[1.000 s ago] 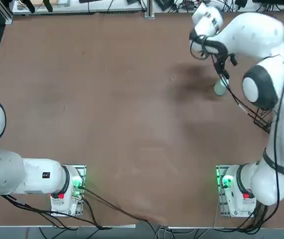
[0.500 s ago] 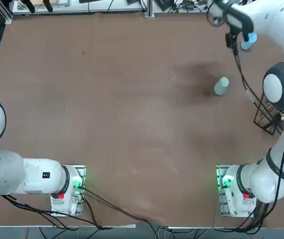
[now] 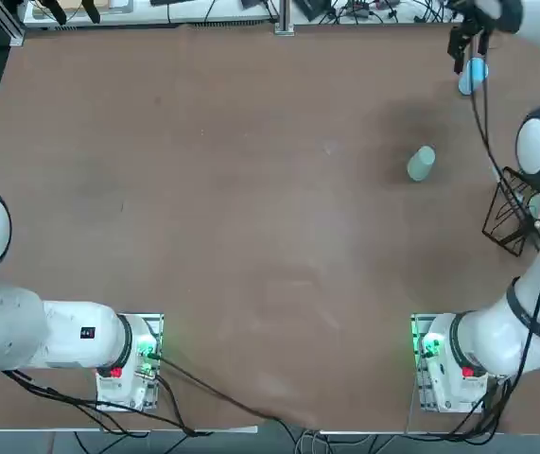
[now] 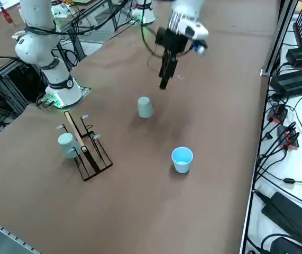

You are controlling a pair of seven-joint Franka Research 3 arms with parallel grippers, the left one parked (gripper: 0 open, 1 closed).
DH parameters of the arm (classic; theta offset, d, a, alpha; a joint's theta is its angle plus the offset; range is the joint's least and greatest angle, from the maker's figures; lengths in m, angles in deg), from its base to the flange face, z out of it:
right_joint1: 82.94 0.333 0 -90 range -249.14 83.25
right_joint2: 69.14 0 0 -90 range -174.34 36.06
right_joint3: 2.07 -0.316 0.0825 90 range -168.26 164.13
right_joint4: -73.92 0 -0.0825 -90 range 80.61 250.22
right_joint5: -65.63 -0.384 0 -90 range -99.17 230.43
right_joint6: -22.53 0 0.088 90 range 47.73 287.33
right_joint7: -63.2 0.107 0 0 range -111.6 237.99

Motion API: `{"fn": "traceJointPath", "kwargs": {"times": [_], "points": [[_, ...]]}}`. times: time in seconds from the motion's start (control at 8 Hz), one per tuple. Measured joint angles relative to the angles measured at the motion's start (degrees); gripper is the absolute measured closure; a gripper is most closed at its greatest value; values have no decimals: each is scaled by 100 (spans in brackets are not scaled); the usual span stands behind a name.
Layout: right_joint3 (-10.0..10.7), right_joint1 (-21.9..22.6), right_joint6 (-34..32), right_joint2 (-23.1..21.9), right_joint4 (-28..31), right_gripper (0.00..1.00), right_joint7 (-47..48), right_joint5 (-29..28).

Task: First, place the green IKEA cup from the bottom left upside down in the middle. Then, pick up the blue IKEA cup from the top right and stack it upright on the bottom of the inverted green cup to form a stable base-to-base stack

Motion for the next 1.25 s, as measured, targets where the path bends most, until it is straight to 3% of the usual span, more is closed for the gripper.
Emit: {"fn": "traceJointPath", "kwargs": {"times": [0.5,0.75,1.25], "points": [[-10,-1049,1924,701,3,0,-1862,-852],[-18,-1174,2732,1113,-3,1,-2692,-1253],[-24,-1248,3344,1580,-29,8,-3340,-1311]]}}
